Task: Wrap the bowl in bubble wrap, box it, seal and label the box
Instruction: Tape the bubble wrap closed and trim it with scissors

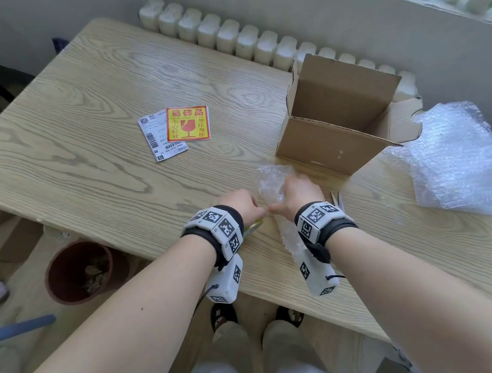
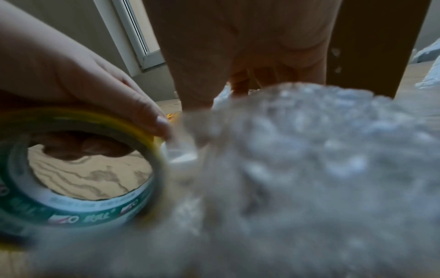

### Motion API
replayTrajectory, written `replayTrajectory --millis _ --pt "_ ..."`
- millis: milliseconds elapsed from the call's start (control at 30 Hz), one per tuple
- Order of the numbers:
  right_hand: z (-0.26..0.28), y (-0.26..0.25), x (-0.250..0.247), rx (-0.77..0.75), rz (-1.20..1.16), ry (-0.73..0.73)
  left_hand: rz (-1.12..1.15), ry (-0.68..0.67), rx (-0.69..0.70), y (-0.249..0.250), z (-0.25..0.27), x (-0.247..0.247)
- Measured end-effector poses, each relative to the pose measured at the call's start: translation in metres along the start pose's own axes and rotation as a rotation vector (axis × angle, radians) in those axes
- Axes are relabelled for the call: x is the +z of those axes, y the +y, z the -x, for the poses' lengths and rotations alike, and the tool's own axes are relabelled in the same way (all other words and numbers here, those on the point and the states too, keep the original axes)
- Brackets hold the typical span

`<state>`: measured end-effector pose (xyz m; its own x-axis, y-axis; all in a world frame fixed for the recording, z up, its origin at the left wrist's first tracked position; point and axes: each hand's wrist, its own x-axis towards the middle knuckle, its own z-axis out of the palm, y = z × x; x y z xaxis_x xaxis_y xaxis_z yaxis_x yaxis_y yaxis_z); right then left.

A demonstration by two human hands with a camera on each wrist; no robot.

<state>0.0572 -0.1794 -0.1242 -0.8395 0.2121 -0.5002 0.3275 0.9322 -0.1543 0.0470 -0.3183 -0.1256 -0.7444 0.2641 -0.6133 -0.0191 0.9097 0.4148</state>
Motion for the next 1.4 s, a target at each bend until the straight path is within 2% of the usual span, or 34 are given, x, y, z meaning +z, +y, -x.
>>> replayTrajectory --millis 200,333,567,700,833,1100,1233,1400 --pt "-0.002 0.001 0.004 -0.001 0.013 0.022 0.099 -0.064 -0.036 0.003 -0.001 -0.005" --pt "-0.001 0.007 -0.011 -0.028 -0.011 -0.029 0.187 -0.119 -0.047 0.0 0.0 -0.012" --pt "-0.007 0.039 -0.043 0.054 -0.349 -0.144 0.407 -0.182 -0.069 0.017 0.004 -0.028" --pt "-0.003 0.067 -0.04 0.094 -0.478 -0.245 0.255 -0.182 -0.033 0.028 0.004 -0.033" --pt "-0.007 0.084 -0.051 0.115 -0.508 -0.217 0.222 -0.128 0.032 0.052 -0.002 -0.032" --pt "-0.004 0.115 -0.061 0.086 -0.633 -0.229 0.037 -0.18 0.054 0.089 -0.013 -0.015" --pt "-0.006 0.11 -0.061 0.033 -0.535 -0.177 0.042 -0.146 0.07 0.092 -0.015 -0.016" --pt "-0.011 0.101 -0.058 0.055 -0.477 -0.179 -0.005 -0.102 0.079 0.096 -0.016 -0.016"
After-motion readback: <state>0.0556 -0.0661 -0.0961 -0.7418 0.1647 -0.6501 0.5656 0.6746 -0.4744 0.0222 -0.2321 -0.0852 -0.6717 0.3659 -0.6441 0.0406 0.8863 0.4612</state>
